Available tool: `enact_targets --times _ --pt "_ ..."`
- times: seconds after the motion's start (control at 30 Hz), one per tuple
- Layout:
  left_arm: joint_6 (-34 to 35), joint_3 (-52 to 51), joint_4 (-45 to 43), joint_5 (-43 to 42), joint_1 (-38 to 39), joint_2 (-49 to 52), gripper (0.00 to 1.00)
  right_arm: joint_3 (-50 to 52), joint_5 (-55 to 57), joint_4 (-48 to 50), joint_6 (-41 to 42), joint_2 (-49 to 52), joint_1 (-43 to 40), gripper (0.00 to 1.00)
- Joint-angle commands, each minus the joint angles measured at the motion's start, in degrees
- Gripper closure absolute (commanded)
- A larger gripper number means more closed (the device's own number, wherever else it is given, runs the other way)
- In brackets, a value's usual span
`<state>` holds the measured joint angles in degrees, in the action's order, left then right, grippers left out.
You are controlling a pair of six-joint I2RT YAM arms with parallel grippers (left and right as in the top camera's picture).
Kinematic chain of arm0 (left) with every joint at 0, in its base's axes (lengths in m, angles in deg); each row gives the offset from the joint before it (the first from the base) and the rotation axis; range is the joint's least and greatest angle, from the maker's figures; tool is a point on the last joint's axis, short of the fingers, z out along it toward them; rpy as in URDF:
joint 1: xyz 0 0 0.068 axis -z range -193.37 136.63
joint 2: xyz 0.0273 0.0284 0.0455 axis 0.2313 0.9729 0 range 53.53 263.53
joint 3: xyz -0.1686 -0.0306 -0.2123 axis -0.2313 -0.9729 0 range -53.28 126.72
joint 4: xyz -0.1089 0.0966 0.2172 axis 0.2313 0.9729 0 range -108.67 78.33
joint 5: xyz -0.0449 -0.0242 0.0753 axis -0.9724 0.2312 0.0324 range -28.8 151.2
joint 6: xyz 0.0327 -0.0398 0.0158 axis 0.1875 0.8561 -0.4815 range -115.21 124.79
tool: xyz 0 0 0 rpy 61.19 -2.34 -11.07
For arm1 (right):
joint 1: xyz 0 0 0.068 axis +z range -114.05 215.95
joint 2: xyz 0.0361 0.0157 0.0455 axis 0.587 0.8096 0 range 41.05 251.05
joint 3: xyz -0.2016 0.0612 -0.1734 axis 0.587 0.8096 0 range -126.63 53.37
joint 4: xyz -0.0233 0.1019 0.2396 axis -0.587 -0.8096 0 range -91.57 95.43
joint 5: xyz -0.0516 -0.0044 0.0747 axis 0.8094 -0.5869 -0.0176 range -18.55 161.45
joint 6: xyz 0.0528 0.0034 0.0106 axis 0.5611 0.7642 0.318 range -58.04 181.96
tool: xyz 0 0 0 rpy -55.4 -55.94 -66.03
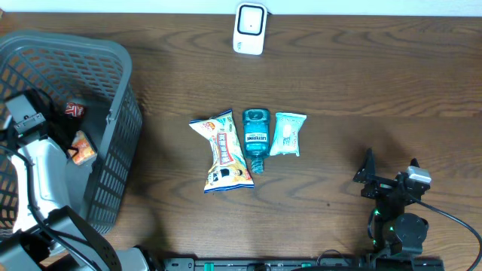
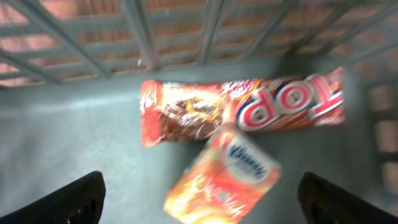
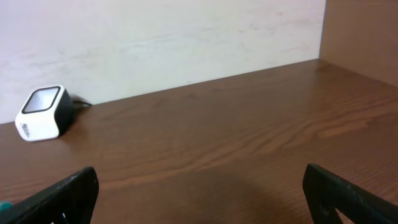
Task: Scan the item barcode
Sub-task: 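Reach the left gripper into the basket and grasp the white Kleenex pack, then carry the Kleenex pack out and set it right of the wipes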
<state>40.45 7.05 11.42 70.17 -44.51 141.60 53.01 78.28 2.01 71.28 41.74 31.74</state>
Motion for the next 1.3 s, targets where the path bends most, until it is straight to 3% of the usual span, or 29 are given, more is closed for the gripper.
enact_targets --times 0.0,0.07,0.27,0.3,0.43,0.57,0.8,1.07,1.27 --pt "-9.7 -0.1 0.8 -3.1 0.1 3.7 0.02 0.0 -0.1 -0.2 -0.8 -0.2 0.0 0.01" --pt "-14.6 -0.1 0.5 -7.5 0.2 6.8 0.02 0.0 -0.1 -0.2 -0.8 -0.2 0.0 0.01" --pt "-15.1 -0.1 0.4 -8.7 0.3 13.1 0.0 0.0 -0.1 -0.2 -0.8 -0.2 0.0 0.01" --pt "-15.1 -0.1 0.3 -9.0 0.3 14.1 0.04 0.0 -0.1 -0.2 -0.8 -0.2 0.0 0.01" --pt "-15.5 -0.1 0.3 -9.5 0.3 16.7 0.53 0.0 -0.1 -0.2 -0.8 -0.2 0.0 0.01" --pt "-15.5 0.6 1.6 -9.5 0.3 15.1 0.67 0.0 -0.1 -0.2 -0.8 -0.2 0.0 0.01" --pt "-15.5 4.1 7.0 -9.4 0.3 5.7 0.69 0.0 -0.1 -0.2 -0.8 -0.2 0.0 0.01" --pt "-11.5 6.6 10.6 -11.6 0.3 -17.9 0.68 0.0 -0.1 -0.2 -0.8 -0.2 0.0 0.01" --pt "-1.5 6.6 9.9 -30.3 2.0 -35.9 0.68 0.0 -0.1 -0.2 -0.8 -0.2 0.0 0.01"
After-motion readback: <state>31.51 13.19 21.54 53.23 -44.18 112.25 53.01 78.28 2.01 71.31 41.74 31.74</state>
